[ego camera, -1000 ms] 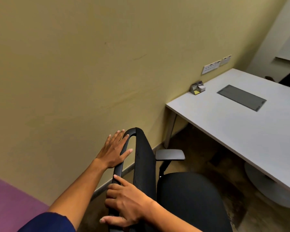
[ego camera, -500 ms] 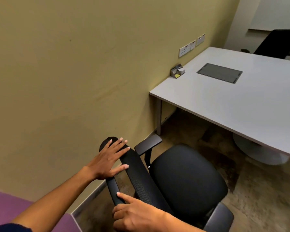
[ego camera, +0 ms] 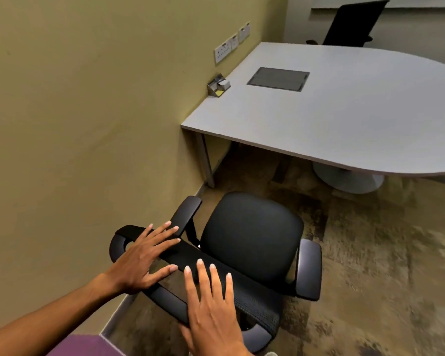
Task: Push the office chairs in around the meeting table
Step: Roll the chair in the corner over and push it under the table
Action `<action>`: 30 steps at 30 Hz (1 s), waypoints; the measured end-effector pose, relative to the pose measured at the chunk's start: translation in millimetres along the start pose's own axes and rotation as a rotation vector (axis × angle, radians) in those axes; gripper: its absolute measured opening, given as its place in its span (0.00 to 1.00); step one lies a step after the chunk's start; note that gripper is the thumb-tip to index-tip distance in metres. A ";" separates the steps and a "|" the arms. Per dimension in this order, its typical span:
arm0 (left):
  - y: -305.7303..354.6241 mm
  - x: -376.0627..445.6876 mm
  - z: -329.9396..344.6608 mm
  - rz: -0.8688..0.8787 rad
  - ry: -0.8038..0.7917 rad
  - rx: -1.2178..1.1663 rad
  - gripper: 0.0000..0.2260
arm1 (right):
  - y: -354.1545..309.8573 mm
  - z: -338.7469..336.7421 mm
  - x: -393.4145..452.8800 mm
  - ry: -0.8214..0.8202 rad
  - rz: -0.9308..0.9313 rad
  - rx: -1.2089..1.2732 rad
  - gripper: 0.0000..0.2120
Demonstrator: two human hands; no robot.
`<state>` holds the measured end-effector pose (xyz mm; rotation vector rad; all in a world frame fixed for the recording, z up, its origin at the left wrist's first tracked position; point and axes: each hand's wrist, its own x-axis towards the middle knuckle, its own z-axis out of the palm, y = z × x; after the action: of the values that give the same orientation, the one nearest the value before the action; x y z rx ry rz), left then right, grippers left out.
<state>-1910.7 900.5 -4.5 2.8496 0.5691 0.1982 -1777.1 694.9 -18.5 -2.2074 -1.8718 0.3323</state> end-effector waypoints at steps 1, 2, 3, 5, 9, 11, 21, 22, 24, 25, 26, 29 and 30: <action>-0.1 -1.1 -0.6 -0.011 0.023 -0.009 0.29 | 0.7 -2.4 1.2 0.011 -0.008 -0.013 0.61; 5.5 0.5 1.6 -0.003 0.030 -0.021 0.29 | 5.0 -2.1 -3.8 0.031 0.006 -0.017 0.60; 10.9 2.5 4.1 0.002 0.037 -0.031 0.30 | 10.5 -2.8 -8.9 0.039 0.023 -0.022 0.58; 15.0 4.6 6.6 -0.015 0.065 -0.052 0.30 | 18.2 -6.7 -11.0 0.050 0.029 -0.037 0.55; 17.9 8.7 14.1 -0.040 0.065 -0.070 0.31 | 26.1 -6.4 -15.7 0.088 0.100 -0.028 0.51; 17.8 6.9 22.5 -0.058 0.043 -0.065 0.32 | 27.3 -1.7 -18.6 0.075 0.106 -0.037 0.50; 34.3 80.9 23.9 -0.137 0.072 -0.043 0.42 | 94.6 -37.3 17.0 0.164 0.194 -0.144 0.49; 33.1 87.5 24.0 -0.147 0.056 -0.037 0.43 | 101.8 -40.1 24.2 0.153 0.191 -0.150 0.49; 32.9 97.3 24.7 -0.161 0.047 -0.023 0.45 | 113.0 -45.6 34.0 0.149 0.180 -0.164 0.51; 32.4 107.3 25.2 -0.161 0.042 -0.019 0.45 | 121.8 -48.5 41.0 0.144 0.184 -0.167 0.52; 30.6 118.7 25.8 -0.161 0.037 -0.014 0.45 | 129.7 -52.6 48.7 0.142 0.186 -0.177 0.53; 27.2 150.9 24.9 -0.151 0.040 0.014 0.43 | 154.4 -66.5 71.5 0.138 0.175 -0.214 0.55; 27.6 154.4 22.9 -0.145 0.046 0.023 0.42 | 158.6 -70.4 76.4 0.139 0.157 -0.235 0.56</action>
<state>-1755.4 931.9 -6.4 2.8168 0.7892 0.2343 -1594.3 743.2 -3.8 -2.4661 -1.7472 -0.0179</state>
